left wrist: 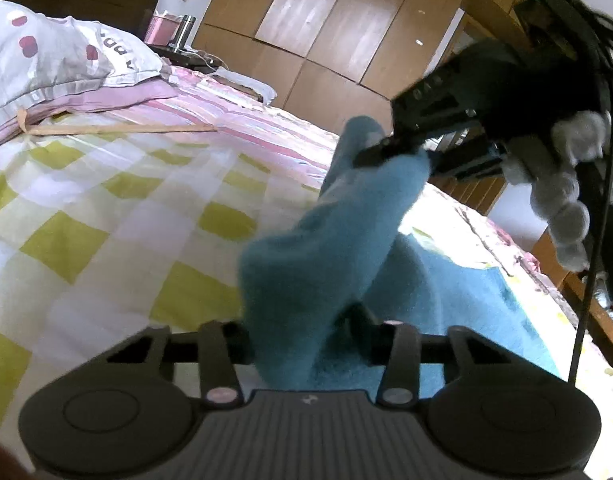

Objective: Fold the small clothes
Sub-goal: 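Lift the sweater edge with the right tool and fold it over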

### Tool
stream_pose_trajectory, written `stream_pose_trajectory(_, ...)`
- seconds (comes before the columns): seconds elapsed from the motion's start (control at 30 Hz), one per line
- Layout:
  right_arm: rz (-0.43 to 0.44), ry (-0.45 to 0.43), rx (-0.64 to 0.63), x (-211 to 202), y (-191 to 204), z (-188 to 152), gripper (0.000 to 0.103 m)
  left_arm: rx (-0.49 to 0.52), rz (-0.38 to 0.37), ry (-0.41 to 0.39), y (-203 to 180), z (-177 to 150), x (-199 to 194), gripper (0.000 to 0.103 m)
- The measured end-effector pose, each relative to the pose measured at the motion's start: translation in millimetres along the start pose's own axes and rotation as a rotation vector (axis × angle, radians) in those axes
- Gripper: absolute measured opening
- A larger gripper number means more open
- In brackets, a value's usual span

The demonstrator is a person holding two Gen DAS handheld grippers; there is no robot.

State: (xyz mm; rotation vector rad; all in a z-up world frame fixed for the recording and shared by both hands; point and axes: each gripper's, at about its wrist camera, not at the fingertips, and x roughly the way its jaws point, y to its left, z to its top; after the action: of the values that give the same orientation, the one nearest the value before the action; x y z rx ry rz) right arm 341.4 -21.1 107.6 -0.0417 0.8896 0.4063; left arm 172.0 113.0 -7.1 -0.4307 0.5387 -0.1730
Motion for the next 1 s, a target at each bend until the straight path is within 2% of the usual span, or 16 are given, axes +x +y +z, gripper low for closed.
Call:
stream_pose_trajectory(0.03, 0.007, -0.008, 0.010, -4.8, -4.9, -0.7, 0.020, -0.008, -0.012, 0.000, -2.5, 2.7, -3.5, 0.033)
stream_pose_trajectory(0.13, 0.035, -0.035, 0.056, -22.2, -24.5, -1.4, 0.019, -0.017, -0.055, -0.011, -18.6, 11.1, -15.2, 0.030)
stream_pose_trajectory(0.37, 0.061, -0.128, 0.150, -74.3, -80.6, 2.6, 0.019, 0.085, -0.174, -0.047, -89.9, 31.9, -27.7, 0.030)
stream_pose_trajectory(0.53, 0.056, -0.189, 0.203, -108.3, -134.0, 0.6, 0.019, 0.175, -0.241, -0.041, -152.5, 31.1, -17.1, 0.030)
stream_pose_trajectory(0.73, 0.032, -0.208, 0.298, -116.9, -208.5, -27.3, 0.019, 0.281, -0.250, -0.025, -218.5, 9.1, 6.9, 0.030)
stream_pose_trajectory(0.87, 0.039, -0.224, 0.399, -112.8, -257.5, -66.5, 0.019, 0.398, -0.244, -0.011, -253.7, -21.6, 20.1, 0.030)
stream_pose_trajectory(1.0, 0.017, -0.201, 0.503, -96.2, -305.5, -113.2, 0.019, 0.523, -0.242, 0.031, -288.4, -60.4, 39.2, 0.030)
